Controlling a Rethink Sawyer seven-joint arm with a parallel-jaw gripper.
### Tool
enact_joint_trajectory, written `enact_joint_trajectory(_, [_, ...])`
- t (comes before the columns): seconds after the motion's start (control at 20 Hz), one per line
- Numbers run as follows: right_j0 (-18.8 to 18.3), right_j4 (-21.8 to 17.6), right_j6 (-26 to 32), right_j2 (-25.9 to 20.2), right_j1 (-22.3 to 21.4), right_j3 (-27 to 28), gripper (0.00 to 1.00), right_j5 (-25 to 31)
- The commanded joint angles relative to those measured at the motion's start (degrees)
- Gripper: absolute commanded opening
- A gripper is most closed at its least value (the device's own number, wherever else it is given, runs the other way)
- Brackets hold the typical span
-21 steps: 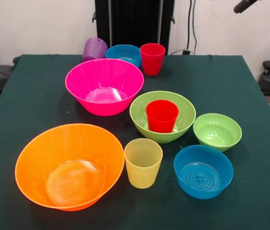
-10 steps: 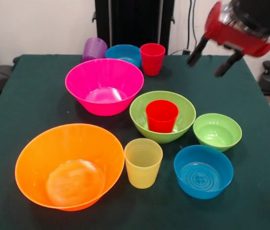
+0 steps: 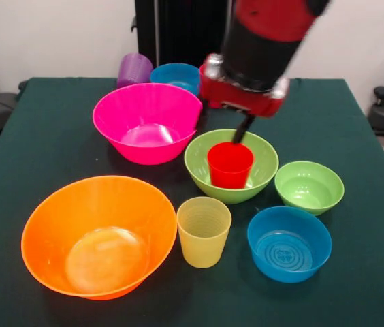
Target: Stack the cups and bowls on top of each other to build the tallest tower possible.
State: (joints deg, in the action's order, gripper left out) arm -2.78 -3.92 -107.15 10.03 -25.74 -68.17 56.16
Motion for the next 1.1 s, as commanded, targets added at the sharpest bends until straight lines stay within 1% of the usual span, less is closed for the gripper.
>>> enact_joint_trajectory(0.05, [-6.34,-6.00,20.96,-11.36,-3.98,-18.06,1.00,-7.90])
enact_joint_trajectory(0.15, [-8.42,-5.19,21.48,-13.50,-6.64,-21.90,1.00,-6.75])
enact_joint_trajectory(0.3, [-9.08,-4.70,19.16,-14.83,-10.33,-25.25,1.00,-2.74])
enact_joint_trajectory(0.4, [-8.79,-4.32,17.66,-15.64,-13.67,-27.73,1.00,-1.91])
enact_joint_trajectory(0.45, [-7.83,-4.00,15.84,-15.18,-16.15,-29.06,1.00,-0.98])
enact_joint_trajectory(0.55, [-6.45,-3.83,13.14,-14.51,-19.38,-30.70,1.00,0.40])
enact_joint_trajectory(0.6, [-5.96,-4.00,12.13,-14.29,-20.33,-31.31,1.00,0.20])
enact_joint_trajectory(0.7, [-4.88,-4.86,10.21,-13.79,-21.85,-32.69,1.00,-2.91])
enact_joint_trajectory(0.8, [-4.73,-5.95,9.22,-13.87,-21.76,-33.77,1.00,-6.54])
enact_joint_trajectory(0.85, [-5.66,-6.41,10.23,-14.79,-21.36,-34.50,1.00,-9.18])
enact_joint_trajectory(0.95, [-6.98,-6.56,10.86,-15.89,-20.61,-35.69,1.00,-11.67])
enact_joint_trajectory(1.1, [-8.34,-6.15,10.67,-17.08,-19.78,-36.72,1.00,-12.06])
